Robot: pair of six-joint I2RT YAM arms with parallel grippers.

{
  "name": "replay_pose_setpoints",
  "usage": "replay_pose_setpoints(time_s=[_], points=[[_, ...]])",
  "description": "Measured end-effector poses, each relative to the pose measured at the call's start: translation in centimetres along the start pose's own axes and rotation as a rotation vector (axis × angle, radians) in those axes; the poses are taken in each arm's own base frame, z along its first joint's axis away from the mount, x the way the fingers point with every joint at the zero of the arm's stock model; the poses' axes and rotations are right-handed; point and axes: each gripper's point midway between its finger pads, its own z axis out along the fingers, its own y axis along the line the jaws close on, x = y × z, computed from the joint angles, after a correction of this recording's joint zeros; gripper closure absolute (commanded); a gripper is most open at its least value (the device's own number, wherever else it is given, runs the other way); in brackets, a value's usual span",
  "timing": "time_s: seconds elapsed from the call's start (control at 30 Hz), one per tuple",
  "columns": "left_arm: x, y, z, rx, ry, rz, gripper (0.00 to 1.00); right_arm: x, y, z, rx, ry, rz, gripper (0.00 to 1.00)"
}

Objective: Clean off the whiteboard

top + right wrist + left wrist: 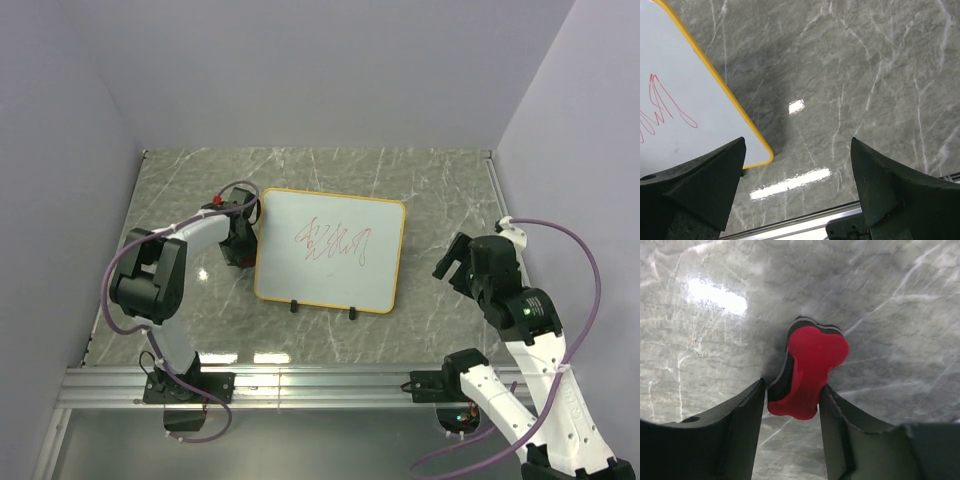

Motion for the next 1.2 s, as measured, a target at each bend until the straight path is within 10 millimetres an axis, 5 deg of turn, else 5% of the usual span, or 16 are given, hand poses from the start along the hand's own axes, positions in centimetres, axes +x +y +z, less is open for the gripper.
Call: replay_pose_setpoints(time_s=[0.2, 0.37, 0.67, 0.77, 1.0, 1.2], points=[[-0.5, -0.6, 0.3, 0.024, -0.023, 0.004, 0.69, 0.4, 0.9, 0.8, -0.015, 0.048, -0.032, 0.09], [-1.4, -0.9, 0.6, 0.045, -0.046, 0.005, 1.0, -0.9, 3.4, 1.1, -0.1, 0.048, -0.052, 0.09], [-2.8, 1.4, -0.4, 0.02, -0.056, -0.028, 1.0, -5.0, 8.1, 4.2, -0.198, 0.05, -0.016, 0.07], [-4.0, 1.8, -3.3, 0.037, -0.1, -0.028, 1.0, -6.1, 8.8, 6.8, -0.228, 0.075, 0.046, 0.08], [-10.8, -2.1, -15.2, 0.276, -0.358, -0.04, 1.0, -6.0, 11.8, 13.2, -0.454, 0.19, 0.212, 0.13], [-7.9, -6.5, -20.9, 0.49, -0.414, 0.064, 1.0, -3.9, 13.8, 14.0, -0.65, 0.25, 0.276, 0.15]])
